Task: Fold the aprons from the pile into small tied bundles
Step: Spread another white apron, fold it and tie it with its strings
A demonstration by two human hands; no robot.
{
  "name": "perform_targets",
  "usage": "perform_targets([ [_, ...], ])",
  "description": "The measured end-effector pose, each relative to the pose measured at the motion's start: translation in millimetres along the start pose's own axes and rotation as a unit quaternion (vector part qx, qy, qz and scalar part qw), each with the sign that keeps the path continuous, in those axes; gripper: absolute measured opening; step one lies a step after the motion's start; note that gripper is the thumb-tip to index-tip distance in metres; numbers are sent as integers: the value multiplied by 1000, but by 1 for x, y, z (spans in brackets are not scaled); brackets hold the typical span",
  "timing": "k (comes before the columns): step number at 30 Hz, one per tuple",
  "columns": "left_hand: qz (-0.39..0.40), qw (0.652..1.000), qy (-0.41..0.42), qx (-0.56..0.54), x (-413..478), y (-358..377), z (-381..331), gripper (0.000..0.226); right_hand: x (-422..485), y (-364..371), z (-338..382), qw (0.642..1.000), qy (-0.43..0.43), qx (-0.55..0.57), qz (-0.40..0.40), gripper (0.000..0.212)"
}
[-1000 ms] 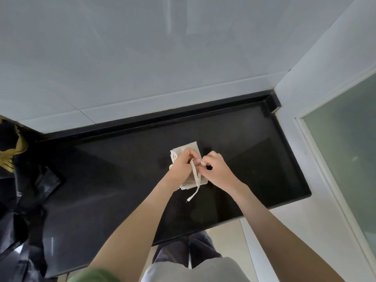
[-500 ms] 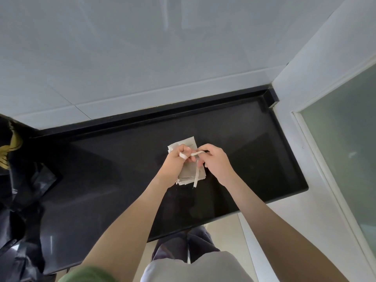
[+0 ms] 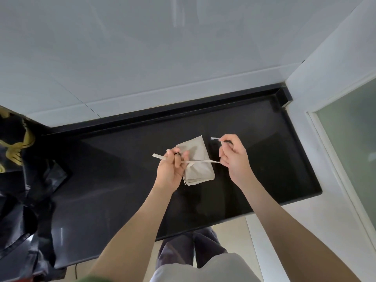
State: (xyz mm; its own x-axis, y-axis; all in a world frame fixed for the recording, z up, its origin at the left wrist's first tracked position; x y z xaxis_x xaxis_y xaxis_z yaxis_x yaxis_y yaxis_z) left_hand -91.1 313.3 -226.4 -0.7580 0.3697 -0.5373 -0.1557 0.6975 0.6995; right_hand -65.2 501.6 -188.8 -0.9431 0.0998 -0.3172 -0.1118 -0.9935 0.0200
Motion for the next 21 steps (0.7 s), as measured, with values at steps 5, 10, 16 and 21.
perform_targets([
  [5,-88,994,-55,43,4,-8,-7,37,-2,7,-15,848,-51,-509,134,14],
  [10,-131,979,-59,144,6,-10,-23,37,-3,-10,-14,776,-69,-618,105,10],
  [16,-143,965,-35,217,3,-18,-31,36,5,-45,-14,713,-14,-697,67,9],
  [21,-76,928,1,365,-2,-4,-31,28,-7,-6,3,701,-86,-708,10,23],
])
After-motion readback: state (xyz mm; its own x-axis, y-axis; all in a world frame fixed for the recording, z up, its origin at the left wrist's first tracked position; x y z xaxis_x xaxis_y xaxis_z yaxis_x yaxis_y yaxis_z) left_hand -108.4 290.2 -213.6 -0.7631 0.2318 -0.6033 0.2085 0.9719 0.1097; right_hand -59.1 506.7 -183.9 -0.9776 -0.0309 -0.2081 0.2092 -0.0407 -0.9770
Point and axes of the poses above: each hand's wrist, its own x-axis towards the middle knuckle, its own y-axis out of the palm, z = x × y, the point moved 6 cm from there along x, towards the middle knuckle, and after that the axes turned 12 degrees about z, right-handed, at the moved point
